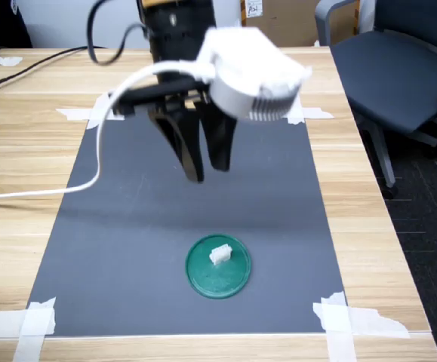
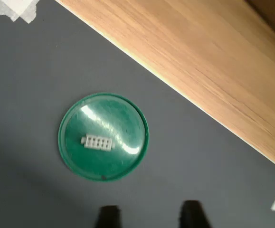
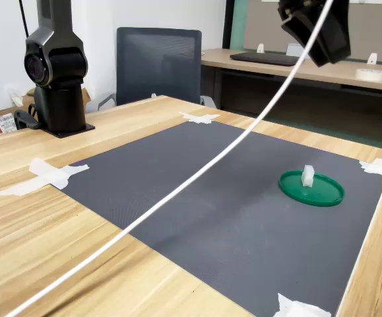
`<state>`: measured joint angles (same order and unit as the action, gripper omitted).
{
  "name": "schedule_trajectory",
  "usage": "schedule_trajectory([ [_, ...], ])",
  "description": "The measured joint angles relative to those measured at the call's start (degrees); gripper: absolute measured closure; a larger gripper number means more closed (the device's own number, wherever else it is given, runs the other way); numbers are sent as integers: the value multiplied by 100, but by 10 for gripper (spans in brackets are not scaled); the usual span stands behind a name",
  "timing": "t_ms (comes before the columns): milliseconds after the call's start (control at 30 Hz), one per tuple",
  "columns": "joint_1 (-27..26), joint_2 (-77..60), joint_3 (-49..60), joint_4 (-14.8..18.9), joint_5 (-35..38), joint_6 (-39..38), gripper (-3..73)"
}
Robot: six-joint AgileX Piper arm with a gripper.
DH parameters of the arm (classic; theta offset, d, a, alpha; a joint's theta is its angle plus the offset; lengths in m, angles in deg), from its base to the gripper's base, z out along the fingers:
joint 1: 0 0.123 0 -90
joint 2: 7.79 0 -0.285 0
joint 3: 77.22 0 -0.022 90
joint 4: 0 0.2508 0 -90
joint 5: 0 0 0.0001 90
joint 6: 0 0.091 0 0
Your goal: Grasp a white terminal and put it in the green lid.
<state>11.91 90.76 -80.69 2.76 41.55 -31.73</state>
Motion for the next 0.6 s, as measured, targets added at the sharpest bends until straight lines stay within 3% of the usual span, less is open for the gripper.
schedule_trajectory([
  [133,0,-760,714,0,-390,5,647],
  [200,0,-1129,1041,0,-538,5,695],
  [433,-258,-2458,2234,171,-1148,5,720],
  [600,-786,-3507,3178,736,-1963,12,720],
])
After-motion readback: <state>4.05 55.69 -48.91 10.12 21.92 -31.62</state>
